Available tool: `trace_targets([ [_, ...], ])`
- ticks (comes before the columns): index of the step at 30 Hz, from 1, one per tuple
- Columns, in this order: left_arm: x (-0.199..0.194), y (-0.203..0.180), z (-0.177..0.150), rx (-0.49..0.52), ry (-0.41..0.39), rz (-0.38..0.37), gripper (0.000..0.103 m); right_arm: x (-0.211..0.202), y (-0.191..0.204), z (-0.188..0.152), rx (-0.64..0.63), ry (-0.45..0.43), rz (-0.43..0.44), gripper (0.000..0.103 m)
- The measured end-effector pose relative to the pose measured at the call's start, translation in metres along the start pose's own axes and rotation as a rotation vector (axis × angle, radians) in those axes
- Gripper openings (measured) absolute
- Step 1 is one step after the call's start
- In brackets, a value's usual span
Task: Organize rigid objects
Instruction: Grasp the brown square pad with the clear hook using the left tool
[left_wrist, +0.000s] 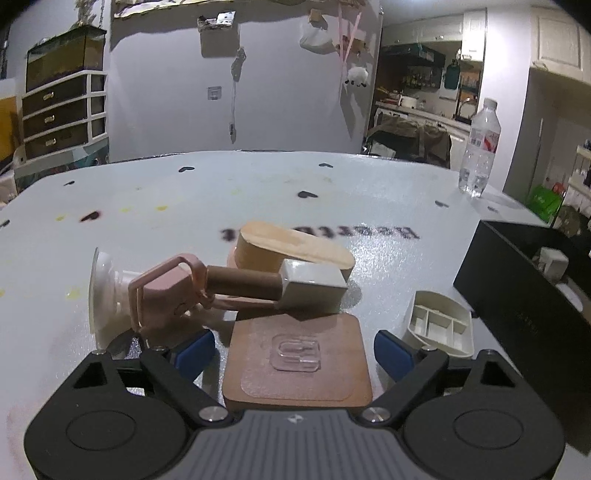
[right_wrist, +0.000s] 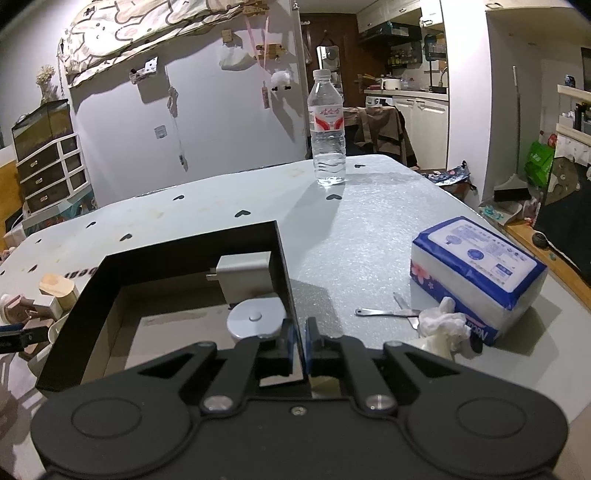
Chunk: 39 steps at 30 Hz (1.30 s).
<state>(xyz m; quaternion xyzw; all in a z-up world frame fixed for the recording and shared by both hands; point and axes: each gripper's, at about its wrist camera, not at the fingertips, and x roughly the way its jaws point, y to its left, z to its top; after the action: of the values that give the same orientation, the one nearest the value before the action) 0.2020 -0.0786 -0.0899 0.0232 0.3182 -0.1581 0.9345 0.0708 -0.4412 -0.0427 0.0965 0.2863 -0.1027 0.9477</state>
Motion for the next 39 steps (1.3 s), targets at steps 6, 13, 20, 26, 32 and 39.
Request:
trace_targets([
  [6, 0.004, -0.009, 0.001, 0.032, 0.012, 0.020, 0.092, 0.000, 0.002, 0.000, 0.003, -0.003, -0.013, 0.007],
  [13, 0.004, -0.012, 0.001, 0.044, 0.007, 0.043, 0.081, 0.002, 0.001, -0.002, 0.011, 0.002, -0.017, 0.008],
  [20, -0.003, -0.010, -0.002, 0.015, -0.010, 0.033, 0.075, 0.003, 0.001, -0.003, 0.015, 0.005, -0.016, 0.009],
  [26, -0.020, -0.009, -0.013, -0.032, -0.021, 0.000, 0.075, 0.003, 0.001, -0.003, 0.008, 0.004, -0.024, 0.009],
  [32, -0.047, -0.002, -0.012, -0.129, -0.067, -0.040, 0.075, 0.002, 0.001, -0.005, 0.009, 0.000, -0.026, 0.009],
  [39, -0.075, -0.022, 0.017, -0.229, -0.123, -0.197, 0.075, 0.002, 0.004, -0.004, 0.004, 0.000, -0.030, 0.009],
])
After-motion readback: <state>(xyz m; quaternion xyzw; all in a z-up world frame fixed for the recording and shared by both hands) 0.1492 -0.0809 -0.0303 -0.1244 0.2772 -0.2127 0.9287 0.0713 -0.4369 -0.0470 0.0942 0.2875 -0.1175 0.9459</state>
